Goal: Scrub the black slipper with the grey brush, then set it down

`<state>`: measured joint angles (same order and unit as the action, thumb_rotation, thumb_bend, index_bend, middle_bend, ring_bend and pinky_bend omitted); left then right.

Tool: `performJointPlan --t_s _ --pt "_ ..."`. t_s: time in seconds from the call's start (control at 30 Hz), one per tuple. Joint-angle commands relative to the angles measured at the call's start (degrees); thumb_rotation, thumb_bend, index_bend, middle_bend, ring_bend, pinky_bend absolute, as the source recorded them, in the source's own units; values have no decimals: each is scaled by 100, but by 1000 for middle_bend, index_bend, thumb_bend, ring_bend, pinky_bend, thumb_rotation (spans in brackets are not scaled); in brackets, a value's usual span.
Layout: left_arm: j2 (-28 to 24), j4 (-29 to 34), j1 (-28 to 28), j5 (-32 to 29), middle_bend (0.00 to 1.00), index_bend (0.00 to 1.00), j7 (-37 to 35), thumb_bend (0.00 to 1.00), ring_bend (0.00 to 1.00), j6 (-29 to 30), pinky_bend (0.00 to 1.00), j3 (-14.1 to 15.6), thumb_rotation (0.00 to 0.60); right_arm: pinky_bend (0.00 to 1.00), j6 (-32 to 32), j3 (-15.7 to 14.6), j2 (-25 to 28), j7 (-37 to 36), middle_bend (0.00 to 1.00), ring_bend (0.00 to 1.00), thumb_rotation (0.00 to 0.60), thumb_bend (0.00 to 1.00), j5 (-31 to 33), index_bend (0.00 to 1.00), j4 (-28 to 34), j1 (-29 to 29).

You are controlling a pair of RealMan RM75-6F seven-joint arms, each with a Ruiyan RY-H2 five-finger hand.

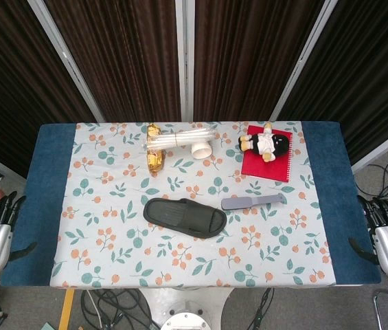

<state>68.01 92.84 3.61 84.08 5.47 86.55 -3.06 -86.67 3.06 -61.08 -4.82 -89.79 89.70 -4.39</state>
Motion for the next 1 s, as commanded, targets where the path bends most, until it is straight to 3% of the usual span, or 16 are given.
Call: performJointPlan --t_s 0.03,0.33,0.53,0.67,0.8,1.0 --pt "13 -6 1 -6 135 133 11 31 35 8 97 -10 600 103 6 -5 -1 8 161 70 600 154 -10 5 10 -7" --pt "62 -118 -23 32 135 133 -84 31 35 47 97 12 600 103 550 53 9 97 163 70 600 147 -59 5 22 -402" --pt "83 -124 -34 21 135 133 -115 30 35 54 97 13 600 103 2116 323 -115 169 203 81 600 62 211 8 -161 -1467" --pt "91 -131 -48 -12 135 133 -137 31 35 33 97 25 600 127 3226 470 -515 170 275 120 600 37 456 116 -623 -2247" --pt "77 -124 -58 -10 135 133 -199 30 35 16 97 43 600 151 3858 501 -1041 344 304 146 600 27 583 264 -1261 -2761" --pt "68 -202 -24 -63 135 133 -377 30 35 -100 97 35 600 151 4497 499 -1596 453 301 147 600 26 869 287 -1881 -3226"
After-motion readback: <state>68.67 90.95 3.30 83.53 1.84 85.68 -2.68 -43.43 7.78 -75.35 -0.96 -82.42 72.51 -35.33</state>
